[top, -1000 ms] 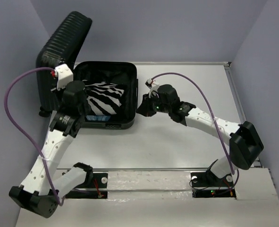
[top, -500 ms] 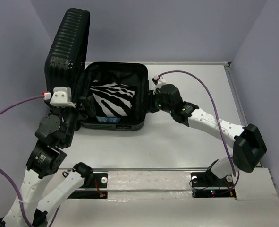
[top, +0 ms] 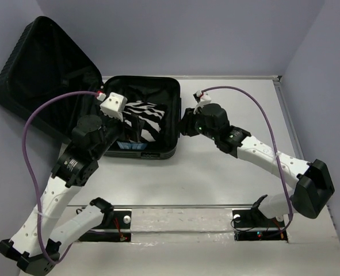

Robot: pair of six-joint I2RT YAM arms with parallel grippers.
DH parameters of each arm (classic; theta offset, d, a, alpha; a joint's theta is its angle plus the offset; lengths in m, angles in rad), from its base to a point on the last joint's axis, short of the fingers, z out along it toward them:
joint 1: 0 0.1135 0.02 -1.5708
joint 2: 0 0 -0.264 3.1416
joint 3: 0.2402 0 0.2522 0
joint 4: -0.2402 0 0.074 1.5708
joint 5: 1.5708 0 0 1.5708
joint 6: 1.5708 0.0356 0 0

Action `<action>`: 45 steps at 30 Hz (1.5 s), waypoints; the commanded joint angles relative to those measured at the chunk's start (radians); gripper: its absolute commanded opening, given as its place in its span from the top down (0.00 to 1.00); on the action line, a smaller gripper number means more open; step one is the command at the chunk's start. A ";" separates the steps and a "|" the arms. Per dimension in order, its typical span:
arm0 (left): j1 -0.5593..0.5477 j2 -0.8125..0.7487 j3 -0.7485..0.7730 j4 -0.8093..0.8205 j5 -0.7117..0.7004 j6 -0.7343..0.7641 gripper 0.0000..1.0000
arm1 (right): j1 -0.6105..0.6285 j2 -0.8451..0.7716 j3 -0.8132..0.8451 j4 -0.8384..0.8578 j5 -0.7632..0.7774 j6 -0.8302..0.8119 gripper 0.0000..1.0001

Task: Pack the luggage

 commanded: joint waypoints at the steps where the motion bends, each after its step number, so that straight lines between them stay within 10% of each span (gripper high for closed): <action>1: -0.003 0.015 0.066 -0.045 -0.372 -0.099 0.01 | 0.002 -0.025 0.011 0.005 -0.037 -0.037 0.64; 4: 0.002 -0.017 0.066 -0.146 -0.817 -0.211 0.01 | 0.002 -0.015 0.002 0.002 -0.078 -0.075 0.64; 7: 0.068 0.032 0.123 -0.258 -0.936 -0.353 0.01 | -0.008 -0.002 -0.011 -0.001 -0.126 -0.097 0.64; 16: 0.626 0.142 0.106 -0.096 -0.704 -0.324 0.06 | -0.051 -0.009 -0.027 -0.059 -0.224 -0.141 0.49; 31: 0.801 0.418 0.161 -0.013 -0.818 -0.310 0.23 | -0.243 -0.032 -0.103 -0.070 -0.250 -0.118 0.29; 37: 0.771 0.440 0.166 0.048 -0.828 -0.261 0.49 | -0.330 0.095 0.009 -0.047 -0.291 -0.062 0.14; 41: 0.715 0.417 0.143 0.099 -0.864 -0.225 0.93 | -0.383 0.224 0.098 -0.020 -0.331 0.007 0.16; 45: 0.674 0.394 0.123 0.136 -0.856 -0.214 0.94 | -0.397 0.336 0.161 0.011 -0.380 0.075 0.25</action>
